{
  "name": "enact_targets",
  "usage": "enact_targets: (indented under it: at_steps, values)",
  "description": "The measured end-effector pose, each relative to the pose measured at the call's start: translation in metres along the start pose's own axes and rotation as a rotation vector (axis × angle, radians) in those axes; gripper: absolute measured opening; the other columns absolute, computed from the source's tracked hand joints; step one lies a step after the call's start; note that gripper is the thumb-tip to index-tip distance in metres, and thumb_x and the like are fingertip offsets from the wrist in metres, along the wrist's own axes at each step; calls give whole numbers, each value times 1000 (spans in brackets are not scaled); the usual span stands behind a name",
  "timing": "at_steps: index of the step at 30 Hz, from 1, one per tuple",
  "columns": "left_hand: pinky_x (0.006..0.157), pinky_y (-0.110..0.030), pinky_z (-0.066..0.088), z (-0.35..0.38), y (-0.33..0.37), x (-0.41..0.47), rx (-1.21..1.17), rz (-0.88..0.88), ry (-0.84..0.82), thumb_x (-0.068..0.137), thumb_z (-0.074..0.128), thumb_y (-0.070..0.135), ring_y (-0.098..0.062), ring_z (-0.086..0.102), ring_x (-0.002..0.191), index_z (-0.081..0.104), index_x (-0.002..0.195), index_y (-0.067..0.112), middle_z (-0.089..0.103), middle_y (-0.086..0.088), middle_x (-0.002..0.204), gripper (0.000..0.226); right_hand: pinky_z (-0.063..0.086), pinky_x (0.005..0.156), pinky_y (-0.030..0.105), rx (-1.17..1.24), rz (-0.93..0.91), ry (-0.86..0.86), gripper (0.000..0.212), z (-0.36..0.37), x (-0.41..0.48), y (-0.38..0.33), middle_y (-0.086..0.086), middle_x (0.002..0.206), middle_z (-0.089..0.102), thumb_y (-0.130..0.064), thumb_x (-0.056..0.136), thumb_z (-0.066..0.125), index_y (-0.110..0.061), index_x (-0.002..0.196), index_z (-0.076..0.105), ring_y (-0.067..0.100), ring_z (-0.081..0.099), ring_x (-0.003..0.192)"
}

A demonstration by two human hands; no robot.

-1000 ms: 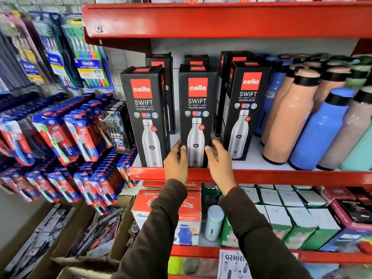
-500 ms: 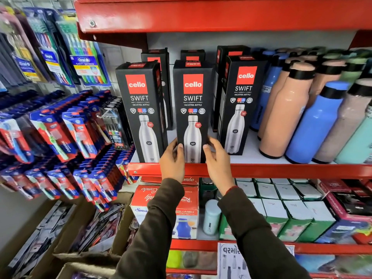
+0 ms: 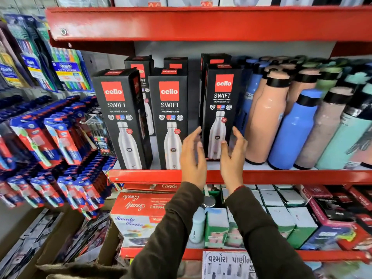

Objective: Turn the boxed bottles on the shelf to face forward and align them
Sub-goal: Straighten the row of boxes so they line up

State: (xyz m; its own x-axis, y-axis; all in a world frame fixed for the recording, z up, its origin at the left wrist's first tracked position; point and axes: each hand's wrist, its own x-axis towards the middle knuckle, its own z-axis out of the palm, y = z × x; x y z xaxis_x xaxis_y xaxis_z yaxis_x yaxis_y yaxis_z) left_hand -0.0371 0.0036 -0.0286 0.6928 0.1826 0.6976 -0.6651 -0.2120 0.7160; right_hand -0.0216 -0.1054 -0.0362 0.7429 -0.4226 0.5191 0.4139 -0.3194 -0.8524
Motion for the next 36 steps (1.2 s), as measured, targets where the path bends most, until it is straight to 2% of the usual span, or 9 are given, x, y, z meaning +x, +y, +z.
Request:
enact_targets:
  at_steps: [5, 7, 9, 11, 18, 23, 25, 29, 36]
  values:
    - [120, -22, 15, 45, -6, 20, 1, -391, -126, 105, 33, 15, -12, 21, 149, 21, 153, 5, 24, -8, 161, 50, 19, 120, 28, -66, 147, -156, 56, -4, 33, 17, 15, 161, 26, -12, 104, 44, -6, 155, 22, 25, 25, 150]
    - [118, -24, 17, 54, -15, 29, 7, -535, -111, 105, 32, 16, -22, 25, 149, 24, 152, 4, 27, -13, 160, 49, 23, 118, 26, -49, 200, -233, 54, -4, 41, 22, 14, 161, 29, -10, 104, 41, -4, 155, 23, 25, 30, 149]
    - [110, -22, 27, 56, -25, 33, 24, -611, -105, 105, 34, 19, -27, 38, 141, 36, 147, 4, 42, -15, 152, 45, 31, 102, 13, -58, 201, -287, 47, -3, 45, 27, 15, 152, 44, -6, 103, 39, -4, 149, 33, 23, 44, 136]
    - [102, -21, 33, 56, -33, 33, 40, -640, -124, 104, 34, 23, -30, 49, 132, 47, 140, 6, 54, -15, 141, 41, 32, 85, 2, -69, 203, -303, 43, -4, 47, 33, 15, 144, 52, -6, 104, 39, -5, 147, 37, 20, 51, 123]
    - [92, -19, 36, 52, -36, 26, 86, -594, -89, 103, 40, 27, -27, 58, 119, 57, 129, 10, 65, -11, 127, 36, 20, 83, -6, -81, 209, -300, 48, -10, 47, 38, 14, 150, 46, -16, 105, 43, -5, 150, 34, 14, 41, 130]
    - [93, -18, 35, 46, -32, 16, 106, -578, -63, 103, 40, 29, -26, 58, 120, 56, 131, 10, 65, -11, 128, 37, 21, 74, -16, -76, 168, -318, 46, -18, 37, 34, -8, 126, 46, -18, 103, 47, -8, 148, 40, 4, 38, 120]
    - [93, -18, 36, 43, -30, 11, 120, -570, -64, 103, 41, 30, -26, 58, 119, 56, 132, 11, 65, -12, 127, 38, 26, 84, -11, -70, 158, -329, 44, -23, 31, 30, -11, 129, 47, -19, 103, 48, -11, 146, 42, 5, 43, 122]
    - [94, -20, 36, 36, -25, 0, 133, -546, -67, 102, 41, 32, -24, 58, 118, 56, 133, 12, 65, -10, 127, 39, 40, 113, 35, -58, 145, -361, 40, -32, 19, 23, 6, 142, 57, -22, 103, 47, -11, 142, 46, 20, 52, 132]
    - [93, -18, 38, 26, -13, -13, 195, -496, -92, 102, 42, 33, -20, 60, 114, 56, 133, 10, 67, -10, 126, 41, 40, 113, 34, -71, 132, -375, 41, -44, 5, 12, 7, 142, 57, -20, 103, 48, -11, 143, 45, 18, 53, 131]
